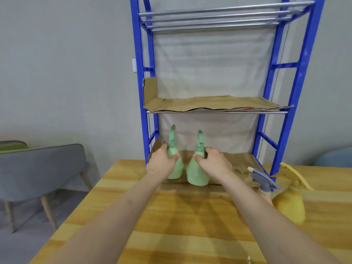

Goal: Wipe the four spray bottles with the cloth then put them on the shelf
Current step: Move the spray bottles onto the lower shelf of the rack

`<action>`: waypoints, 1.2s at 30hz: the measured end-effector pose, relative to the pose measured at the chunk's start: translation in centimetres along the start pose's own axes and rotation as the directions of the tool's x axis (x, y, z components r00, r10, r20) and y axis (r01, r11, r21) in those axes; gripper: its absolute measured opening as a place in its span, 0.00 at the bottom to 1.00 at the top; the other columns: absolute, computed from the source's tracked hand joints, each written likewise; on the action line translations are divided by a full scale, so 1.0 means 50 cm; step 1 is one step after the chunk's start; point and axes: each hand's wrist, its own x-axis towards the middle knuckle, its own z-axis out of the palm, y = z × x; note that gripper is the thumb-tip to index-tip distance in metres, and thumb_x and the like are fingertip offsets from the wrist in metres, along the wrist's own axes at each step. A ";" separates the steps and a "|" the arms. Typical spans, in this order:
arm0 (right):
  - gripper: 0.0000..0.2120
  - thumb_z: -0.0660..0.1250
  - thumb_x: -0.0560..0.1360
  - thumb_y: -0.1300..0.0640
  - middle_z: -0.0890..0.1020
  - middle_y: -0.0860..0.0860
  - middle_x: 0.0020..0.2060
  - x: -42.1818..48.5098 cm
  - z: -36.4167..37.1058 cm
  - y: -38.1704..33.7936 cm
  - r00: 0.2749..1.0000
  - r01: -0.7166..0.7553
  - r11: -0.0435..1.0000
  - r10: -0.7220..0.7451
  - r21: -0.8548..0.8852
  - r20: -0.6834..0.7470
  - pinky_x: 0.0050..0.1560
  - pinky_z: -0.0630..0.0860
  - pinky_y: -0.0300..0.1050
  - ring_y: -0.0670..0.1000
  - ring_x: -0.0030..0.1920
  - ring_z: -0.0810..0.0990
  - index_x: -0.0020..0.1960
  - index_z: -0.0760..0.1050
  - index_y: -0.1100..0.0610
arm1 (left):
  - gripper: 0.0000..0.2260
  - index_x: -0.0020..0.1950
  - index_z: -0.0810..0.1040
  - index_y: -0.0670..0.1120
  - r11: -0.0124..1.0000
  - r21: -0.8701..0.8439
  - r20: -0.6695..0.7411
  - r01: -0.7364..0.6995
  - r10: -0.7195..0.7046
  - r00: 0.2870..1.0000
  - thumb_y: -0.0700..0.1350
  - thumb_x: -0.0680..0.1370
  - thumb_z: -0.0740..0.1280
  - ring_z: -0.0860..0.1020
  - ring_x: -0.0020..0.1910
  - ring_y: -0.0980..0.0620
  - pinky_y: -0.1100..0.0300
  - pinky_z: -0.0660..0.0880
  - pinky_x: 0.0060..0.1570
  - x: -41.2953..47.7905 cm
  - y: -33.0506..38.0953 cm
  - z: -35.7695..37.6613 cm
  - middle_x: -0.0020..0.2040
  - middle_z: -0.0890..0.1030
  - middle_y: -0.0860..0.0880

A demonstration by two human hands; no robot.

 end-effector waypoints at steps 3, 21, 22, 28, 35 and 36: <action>0.14 0.62 0.78 0.36 0.81 0.47 0.49 0.049 0.022 0.007 1.000 -0.007 1.000 0.007 -0.023 -0.008 0.49 0.74 0.50 0.56 0.53 0.80 0.52 0.73 0.45 | 0.17 0.64 0.73 0.52 0.999 -0.030 -0.047 -0.028 0.026 0.999 0.57 0.79 0.68 0.81 0.48 0.45 0.47 0.81 0.47 0.055 -0.011 0.027 0.49 0.82 0.50; 0.10 0.62 0.81 0.42 0.80 0.48 0.49 0.150 0.099 0.050 0.995 -0.007 1.000 0.009 0.025 -0.100 0.47 0.75 0.51 0.56 0.48 0.76 0.53 0.73 0.48 | 0.35 0.81 0.62 0.53 0.987 -0.156 0.012 -0.038 0.040 0.999 0.52 0.77 0.75 0.78 0.64 0.45 0.49 0.78 0.63 0.138 -0.088 0.138 0.67 0.76 0.46; 0.10 0.62 0.81 0.42 0.80 0.48 0.49 0.153 0.104 0.052 0.994 0.003 0.999 0.002 0.048 -0.105 0.47 0.76 0.51 0.56 0.49 0.78 0.53 0.73 0.48 | 0.38 0.82 0.60 0.54 0.987 -0.158 0.044 -0.023 0.031 0.999 0.50 0.76 0.76 0.77 0.64 0.45 0.50 0.77 0.63 0.139 -0.093 0.137 0.67 0.75 0.46; 0.24 0.70 0.79 0.48 0.79 0.48 0.56 0.146 0.118 0.076 0.999 0.042 0.973 -0.043 0.226 0.002 0.52 0.74 0.47 0.52 0.55 0.78 0.72 0.70 0.50 | 0.40 0.81 0.58 0.53 0.985 -0.171 0.048 -0.030 0.039 0.998 0.48 0.75 0.77 0.76 0.67 0.46 0.48 0.76 0.67 0.142 -0.114 0.151 0.69 0.76 0.47; 0.34 0.75 0.76 0.51 0.76 0.53 0.65 0.127 0.150 0.097 0.999 0.005 0.977 -0.013 0.215 0.035 0.61 0.73 0.49 0.56 0.66 0.75 0.76 0.62 0.53 | 0.38 0.81 0.57 0.49 0.999 -0.047 0.055 -0.021 0.023 0.998 0.52 0.77 0.75 0.77 0.67 0.44 0.45 0.77 0.64 0.140 -0.119 0.156 0.70 0.76 0.46; 0.35 0.75 0.76 0.51 0.76 0.53 0.65 0.129 0.153 0.097 1.000 0.005 0.978 -0.010 0.207 0.023 0.62 0.73 0.50 0.57 0.66 0.75 0.76 0.62 0.54 | 0.38 0.81 0.56 0.50 0.999 -0.032 0.046 -0.022 0.023 0.999 0.53 0.78 0.74 0.77 0.67 0.43 0.44 0.77 0.63 0.136 -0.118 0.159 0.70 0.76 0.46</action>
